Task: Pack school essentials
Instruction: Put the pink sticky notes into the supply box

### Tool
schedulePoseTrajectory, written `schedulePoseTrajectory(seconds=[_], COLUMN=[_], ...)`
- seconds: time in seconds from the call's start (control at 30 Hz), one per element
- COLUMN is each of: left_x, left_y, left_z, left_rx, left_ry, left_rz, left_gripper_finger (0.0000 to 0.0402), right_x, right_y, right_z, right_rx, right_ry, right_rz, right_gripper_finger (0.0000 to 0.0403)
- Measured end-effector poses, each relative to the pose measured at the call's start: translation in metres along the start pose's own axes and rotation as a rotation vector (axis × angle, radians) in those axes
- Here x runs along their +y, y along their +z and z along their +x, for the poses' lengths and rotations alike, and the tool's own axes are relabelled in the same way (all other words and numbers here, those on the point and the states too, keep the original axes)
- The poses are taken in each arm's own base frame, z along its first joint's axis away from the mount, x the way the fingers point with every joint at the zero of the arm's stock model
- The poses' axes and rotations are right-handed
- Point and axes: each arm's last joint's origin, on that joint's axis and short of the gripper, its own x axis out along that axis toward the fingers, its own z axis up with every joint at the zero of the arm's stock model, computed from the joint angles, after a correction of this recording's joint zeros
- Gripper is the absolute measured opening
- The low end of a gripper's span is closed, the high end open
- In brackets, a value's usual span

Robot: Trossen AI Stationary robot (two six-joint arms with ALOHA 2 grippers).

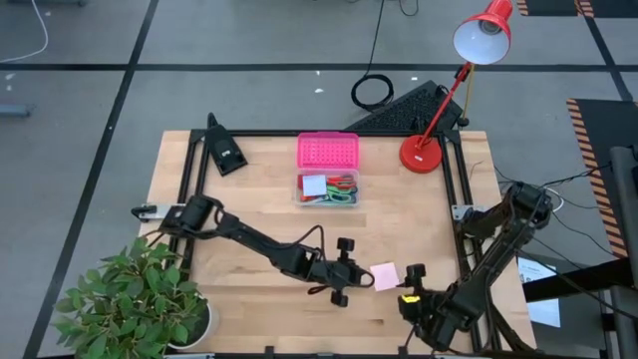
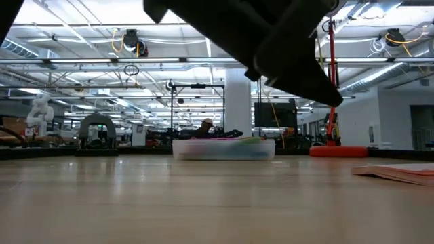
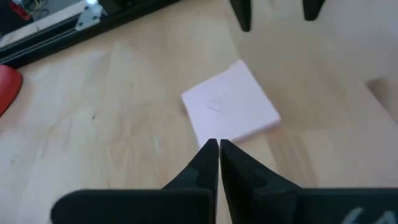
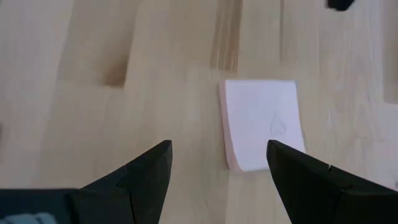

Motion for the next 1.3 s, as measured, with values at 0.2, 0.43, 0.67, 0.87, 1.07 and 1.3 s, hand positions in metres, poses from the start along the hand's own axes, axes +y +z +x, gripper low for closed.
schedulePoseTrajectory(seconds=[0.2, 0.43, 0.67, 0.87, 1.07, 1.3], left_x=[0.008, 0.013, 0.021, 0.02, 0.01, -0.002], left_y=[0.006, 0.018, 0.011, 0.006, 0.006, 0.009], left_z=[0.017, 0.04, 0.051, 0.049, 0.046, 0.043], left_rx=[-0.044, 0.04, 0.125, 0.177, 0.171, 0.155], left_ry=[-0.042, -0.064, -0.09, -0.118, -0.187, -0.209], left_rz=[-0.026, 0.014, 0.007, 0.048, 0.069, 0.141], left_gripper_finger=[0.0006, 0.001, 0.0015, 0.001, 0.0058, 0.0123], right_x=[0.0, -0.001, 0.001, -0.002, -0.005, -0.008], right_y=[-0.021, -0.033, -0.038, -0.035, -0.026, -0.022], right_z=[0.009, 0.022, 0.032, 0.037, 0.042, 0.044], right_rx=[0.029, 0.018, -0.062, -0.11, -0.136, -0.139], right_ry=[-0.025, -0.014, 0.006, -0.006, 0.007, 0.006], right_rz=[-0.008, -0.001, -0.009, 0.005, 0.064, 0.094], right_gripper_finger=[0.0255, 0.0255, 0.0255, 0.0255, 0.0255, 0.0255])
